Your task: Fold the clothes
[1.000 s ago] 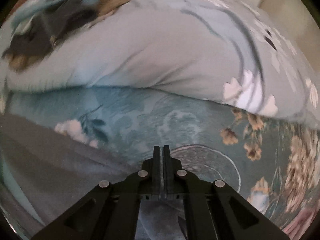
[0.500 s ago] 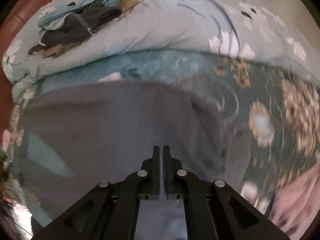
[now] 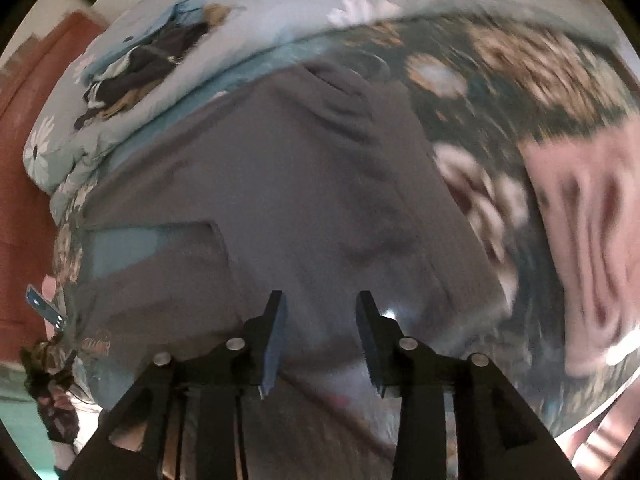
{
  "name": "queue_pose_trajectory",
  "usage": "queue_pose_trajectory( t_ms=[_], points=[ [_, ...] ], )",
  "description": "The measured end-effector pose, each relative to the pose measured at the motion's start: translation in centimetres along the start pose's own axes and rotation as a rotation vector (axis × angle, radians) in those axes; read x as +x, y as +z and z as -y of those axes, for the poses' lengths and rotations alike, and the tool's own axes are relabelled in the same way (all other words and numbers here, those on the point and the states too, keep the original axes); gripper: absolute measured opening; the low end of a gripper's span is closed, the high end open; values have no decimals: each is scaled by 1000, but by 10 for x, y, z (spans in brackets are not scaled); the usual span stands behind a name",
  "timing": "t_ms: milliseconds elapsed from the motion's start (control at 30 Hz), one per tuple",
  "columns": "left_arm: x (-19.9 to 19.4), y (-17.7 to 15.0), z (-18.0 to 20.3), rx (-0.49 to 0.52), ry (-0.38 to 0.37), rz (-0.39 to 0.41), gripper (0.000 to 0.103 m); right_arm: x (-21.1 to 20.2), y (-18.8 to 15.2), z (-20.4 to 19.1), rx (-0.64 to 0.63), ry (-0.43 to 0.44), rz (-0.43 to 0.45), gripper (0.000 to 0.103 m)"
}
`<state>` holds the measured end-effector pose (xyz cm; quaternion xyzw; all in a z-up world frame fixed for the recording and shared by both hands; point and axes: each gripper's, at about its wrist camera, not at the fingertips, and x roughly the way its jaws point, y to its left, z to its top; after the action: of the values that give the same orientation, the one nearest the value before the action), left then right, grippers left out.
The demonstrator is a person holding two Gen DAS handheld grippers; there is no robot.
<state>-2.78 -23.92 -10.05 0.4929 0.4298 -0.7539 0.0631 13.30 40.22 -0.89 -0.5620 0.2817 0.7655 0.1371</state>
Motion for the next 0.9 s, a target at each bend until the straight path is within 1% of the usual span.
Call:
queue_pose_trajectory(
  t_ms=[67, 133, 167, 233, 367, 467, 567, 733, 767, 867, 900],
  points=[
    [8, 0, -4, -8, 10, -7, 62, 0, -17, 18, 63, 12, -7, 39],
    [14, -2, -10, -36, 4, -26, 62, 2, -34, 33, 114, 28, -23, 41],
    [17, -3, -13, -52, -2, -36, 62, 3, -42, 39, 133, 31, -27, 44],
    [18, -7, -15, -65, -16, -44, 62, 6, -57, 50, 172, 39, -36, 45],
    [21, -5, -13, -52, -10, -49, 62, 12, -71, 69, 255, 88, -27, 46],
    [21, -3, -12, -59, -12, -47, 62, 20, -72, 83, 321, 151, -3, 56],
    [23, -1, -11, -64, -11, -47, 62, 30, -70, 95, 390, 176, 24, 56],
    [29, 3, -8, -71, 12, -51, 62, 45, -68, 112, 528, 266, 61, 56],
    [29, 4, -7, -77, 14, -48, 62, 48, -68, 113, 543, 286, 64, 57],
    [31, 9, -4, -92, -1, -42, 62, 50, -67, 115, 568, 299, 79, 57],
    [32, 10, -5, -96, -4, -42, 62, 50, -67, 115, 579, 304, 83, 59]
  ],
)
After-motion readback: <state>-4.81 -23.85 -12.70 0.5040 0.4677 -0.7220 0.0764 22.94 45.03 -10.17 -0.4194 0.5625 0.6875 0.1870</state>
